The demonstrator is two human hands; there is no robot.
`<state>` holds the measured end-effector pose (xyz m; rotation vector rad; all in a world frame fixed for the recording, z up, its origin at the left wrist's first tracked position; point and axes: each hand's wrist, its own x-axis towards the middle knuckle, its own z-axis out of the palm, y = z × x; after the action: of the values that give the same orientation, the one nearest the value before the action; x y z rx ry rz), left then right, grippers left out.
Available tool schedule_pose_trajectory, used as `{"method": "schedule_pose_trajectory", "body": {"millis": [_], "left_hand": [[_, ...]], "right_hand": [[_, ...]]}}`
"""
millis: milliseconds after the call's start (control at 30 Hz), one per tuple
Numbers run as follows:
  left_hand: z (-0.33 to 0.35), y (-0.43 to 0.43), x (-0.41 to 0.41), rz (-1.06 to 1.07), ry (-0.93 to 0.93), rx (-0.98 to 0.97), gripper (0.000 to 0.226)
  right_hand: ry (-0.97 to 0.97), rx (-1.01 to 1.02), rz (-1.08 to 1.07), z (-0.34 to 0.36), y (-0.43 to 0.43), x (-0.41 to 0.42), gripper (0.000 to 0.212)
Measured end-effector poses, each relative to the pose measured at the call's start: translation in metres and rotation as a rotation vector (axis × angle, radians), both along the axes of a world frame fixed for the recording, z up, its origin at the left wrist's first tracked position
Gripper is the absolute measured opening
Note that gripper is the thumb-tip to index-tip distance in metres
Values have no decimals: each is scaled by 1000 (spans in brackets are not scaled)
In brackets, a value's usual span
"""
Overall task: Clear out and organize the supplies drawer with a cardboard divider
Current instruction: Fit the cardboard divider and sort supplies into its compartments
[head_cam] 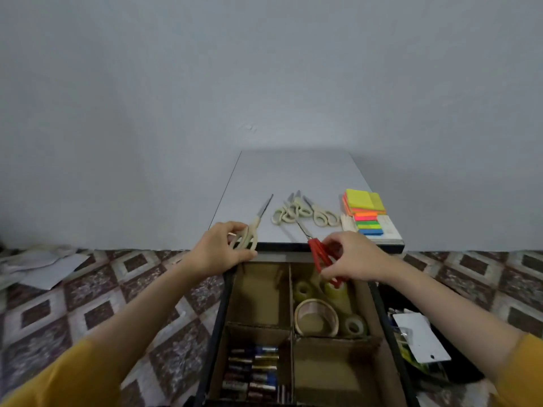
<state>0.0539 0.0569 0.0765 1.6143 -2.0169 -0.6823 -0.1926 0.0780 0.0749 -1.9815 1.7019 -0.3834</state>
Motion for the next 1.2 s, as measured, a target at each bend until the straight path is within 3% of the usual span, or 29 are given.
{"method": "schedule_pose_trajectory", "body": {"millis": [167,267,367,467,567,800,1033,1200], "left_hand": [[-25,45,18,-25,-57,131,43],[-45,53,20,-31,-165,197,43],[-60,50,14,-39,-267,233,37],[-75,38,4,-52,-408,203,37],[-89,19,-7,-72,-479,174,42],[-115,-22,-33,-162,-516,288,25],[-139,-34,-36,-166,-693,375,38],[-157,-34,-36,-165,-673,347,33]], "right_hand": [[104,182,101,-36,43,-6,56],[217,228,94,-55,43,-7,66],[242,252,86,-66,33,-7,55],[268,229,58,-73,22,-6,62],[266,227,42,-81,12,-7,64],[234,252,56,-97,-3,-19,77],[141,296,85,-108,-8,-25,76],[131,323,82,-108,-5,-26,81]]}}
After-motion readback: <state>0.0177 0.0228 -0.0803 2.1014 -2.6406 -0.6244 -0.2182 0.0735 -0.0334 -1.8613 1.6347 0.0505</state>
